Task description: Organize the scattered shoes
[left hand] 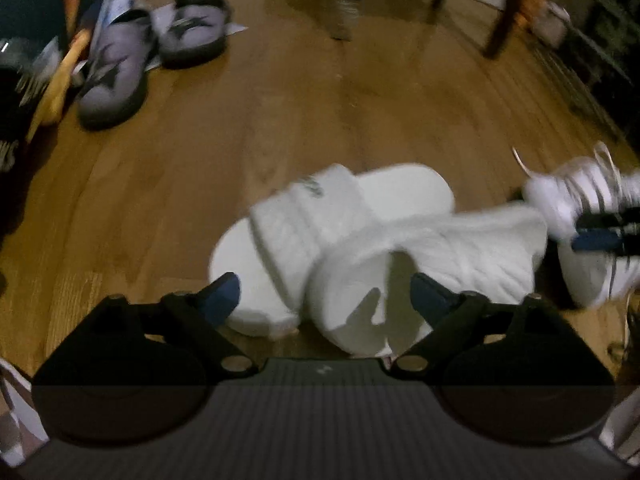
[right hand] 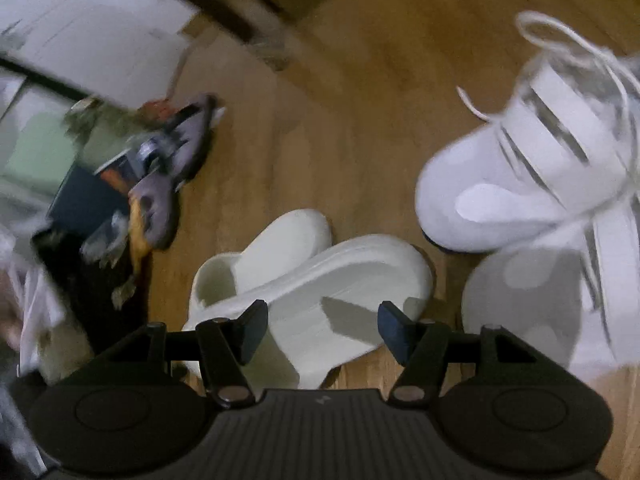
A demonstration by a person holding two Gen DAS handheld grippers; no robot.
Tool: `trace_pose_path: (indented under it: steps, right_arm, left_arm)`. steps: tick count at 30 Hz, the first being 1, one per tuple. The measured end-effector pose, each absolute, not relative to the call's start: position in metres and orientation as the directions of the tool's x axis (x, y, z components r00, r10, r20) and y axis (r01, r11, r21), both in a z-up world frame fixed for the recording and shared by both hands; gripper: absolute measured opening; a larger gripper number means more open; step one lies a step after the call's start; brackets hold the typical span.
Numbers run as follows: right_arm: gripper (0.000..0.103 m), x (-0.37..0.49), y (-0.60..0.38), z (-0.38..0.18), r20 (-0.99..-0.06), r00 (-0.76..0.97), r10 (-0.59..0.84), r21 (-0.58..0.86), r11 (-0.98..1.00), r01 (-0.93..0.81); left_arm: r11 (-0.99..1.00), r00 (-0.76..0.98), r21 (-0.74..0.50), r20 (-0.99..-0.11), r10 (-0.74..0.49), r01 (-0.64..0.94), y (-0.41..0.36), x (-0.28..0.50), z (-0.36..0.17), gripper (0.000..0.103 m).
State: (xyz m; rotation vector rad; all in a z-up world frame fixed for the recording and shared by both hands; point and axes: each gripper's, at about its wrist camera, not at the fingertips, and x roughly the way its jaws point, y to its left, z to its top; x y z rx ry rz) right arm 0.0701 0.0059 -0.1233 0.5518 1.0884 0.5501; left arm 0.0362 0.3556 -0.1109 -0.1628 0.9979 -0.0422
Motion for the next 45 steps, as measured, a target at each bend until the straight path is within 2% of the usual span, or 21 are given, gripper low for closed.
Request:
trace_pose_path:
  steps: [4, 10, 11, 13, 14, 16, 19, 22, 24, 26, 29, 36, 40, 41, 42, 43, 45]
  right_arm:
    - [0.063, 0.055, 0.047, -0.113, -0.644, 0.241, 0.726, 0.614, 0.679, -0.403]
    - [0.064, 0.045, 0.125, -0.138, -0.724, 0.214, 0.656, 0.435, 0.674, -0.597]
    - [0.06, 0.044, 0.129, -0.14, -0.725, 0.223, 0.651, 0.419, 0.675, -0.607]
    - [0.026, 0.046, 0.141, -0.145, -0.726, 0.167, 0.667, 0.441, 0.638, -0.631]
    - [0.02, 0.049, 0.142, -0.145, -0.726, 0.104, 0.679, 0.492, 0.62, -0.611]
    - [0.013, 0.052, 0.14, -0.14, -0.706, 0.023, 0.708, 0.569, 0.585, -0.578]
    - [0.012, 0.059, 0.135, -0.134, -0.677, -0.087, 0.73, 0.642, 0.529, -0.555]
    - [0.013, 0.079, 0.13, -0.146, -0.678, -0.15, 0.72, 0.684, 0.542, -0.489]
    - [0.016, 0.088, 0.128, -0.153, -0.724, -0.117, 0.68, 0.627, 0.578, -0.522]
    - [0.018, 0.09, 0.129, -0.154, -0.729, -0.114, 0.675, 0.605, 0.557, -0.569]
    - [0.018, 0.096, 0.134, -0.152, -0.737, -0.188, 0.649, 0.602, 0.505, -0.619]
    - [0.018, 0.109, 0.174, -0.146, -0.769, -0.317, 0.555, 0.582, 0.402, -0.707]
    - [0.021, 0.107, 0.193, -0.138, -0.835, -0.264, 0.482, 0.485, 0.422, -0.765]
    - [0.024, 0.107, 0.193, -0.137, -0.841, -0.254, 0.478, 0.474, 0.426, -0.77]
    - [0.031, 0.106, 0.192, -0.137, -0.852, -0.232, 0.469, 0.454, 0.443, -0.773]
    - [0.043, 0.105, 0.19, -0.137, -0.862, -0.211, 0.462, 0.435, 0.456, -0.777]
    - [0.054, 0.101, 0.181, -0.134, -0.88, -0.14, 0.454, 0.376, 0.485, -0.79]
  left_arm:
    - [0.973, 0.531, -0.199, -0.84, -0.106, -0.12, 0.367, 0.042, -0.115, 0.097]
    - [0.954, 0.537, -0.248, -0.835, -0.123, -0.167, 0.376, 0.06, -0.115, 0.097]
    - [0.95, 0.521, -0.259, -0.843, -0.136, -0.172, 0.379, 0.068, -0.121, 0.097]
    - [0.955, 0.49, -0.228, -0.865, -0.109, -0.189, 0.381, 0.079, -0.129, 0.097]
    - [0.96, 0.477, -0.189, -0.876, -0.07, -0.206, 0.382, 0.082, -0.131, 0.097]
    - [0.965, 0.462, -0.135, -0.887, -0.016, -0.226, 0.382, 0.085, -0.133, 0.097]
    - [0.966, 0.47, -0.129, -0.883, -0.009, -0.224, 0.382, 0.084, -0.136, 0.097]
    - [0.964, 0.477, -0.158, -0.878, -0.037, -0.216, 0.382, 0.087, -0.139, 0.099]
    - [0.965, 0.486, -0.163, -0.873, -0.045, -0.203, 0.384, 0.091, -0.138, 0.099]
    - [0.967, 0.493, -0.203, -0.864, -0.102, -0.156, 0.384, 0.099, -0.141, 0.099]
    - [0.968, 0.515, -0.24, -0.84, -0.171, -0.069, 0.38, 0.111, -0.143, 0.099]
    - [0.971, 0.508, -0.221, -0.828, -0.236, 0.09, 0.342, 0.125, -0.138, 0.099]
    - [0.964, 0.494, -0.213, -0.828, -0.266, 0.161, 0.321, 0.129, -0.138, 0.099]
    - [0.962, 0.483, -0.215, -0.833, -0.272, 0.17, 0.317, 0.129, -0.14, 0.099]
    - [0.96, 0.471, -0.217, -0.837, -0.277, 0.178, 0.314, 0.129, -0.142, 0.099]
    - [0.963, 0.472, -0.189, -0.843, -0.258, 0.19, 0.306, 0.128, -0.143, 0.1]
    - [0.972, 0.484, -0.135, -0.849, -0.213, 0.191, 0.296, 0.123, -0.143, 0.099]
